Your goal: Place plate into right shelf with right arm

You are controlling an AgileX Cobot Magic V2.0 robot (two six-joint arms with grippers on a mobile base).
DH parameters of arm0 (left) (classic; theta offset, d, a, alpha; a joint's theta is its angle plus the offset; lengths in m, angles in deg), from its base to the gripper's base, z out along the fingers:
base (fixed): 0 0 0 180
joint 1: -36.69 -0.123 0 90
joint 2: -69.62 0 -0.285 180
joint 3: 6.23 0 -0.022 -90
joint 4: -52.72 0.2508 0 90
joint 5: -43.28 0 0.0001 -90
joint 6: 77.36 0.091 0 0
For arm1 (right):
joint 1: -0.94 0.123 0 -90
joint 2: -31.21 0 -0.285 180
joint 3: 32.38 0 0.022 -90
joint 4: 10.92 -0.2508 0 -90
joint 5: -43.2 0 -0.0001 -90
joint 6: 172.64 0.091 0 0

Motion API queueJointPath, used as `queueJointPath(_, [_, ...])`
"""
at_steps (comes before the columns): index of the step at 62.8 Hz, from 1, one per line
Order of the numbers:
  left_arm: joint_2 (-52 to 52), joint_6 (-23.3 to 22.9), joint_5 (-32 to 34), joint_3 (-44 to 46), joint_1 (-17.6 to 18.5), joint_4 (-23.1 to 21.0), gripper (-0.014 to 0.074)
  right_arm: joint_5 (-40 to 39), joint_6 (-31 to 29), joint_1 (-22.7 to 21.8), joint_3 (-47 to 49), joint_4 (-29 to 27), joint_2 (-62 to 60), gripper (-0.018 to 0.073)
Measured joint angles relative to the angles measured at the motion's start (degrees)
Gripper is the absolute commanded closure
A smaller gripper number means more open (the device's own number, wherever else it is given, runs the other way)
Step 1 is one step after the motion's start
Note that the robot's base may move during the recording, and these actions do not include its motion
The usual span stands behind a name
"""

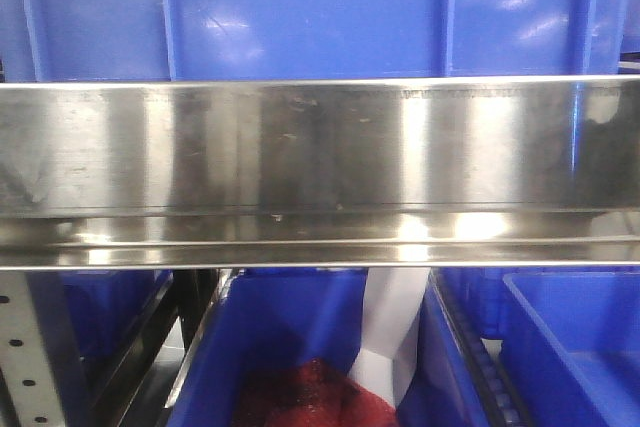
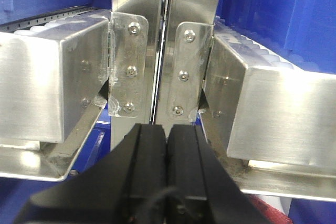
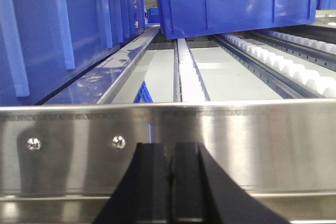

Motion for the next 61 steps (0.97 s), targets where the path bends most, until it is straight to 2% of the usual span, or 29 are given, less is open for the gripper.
queueJointPath(61, [0.0,0.0,0.0,0.0,0.0,0.0,0.0643,0.1,0.0,0.0,0.0,0.0,0.0,0.0503])
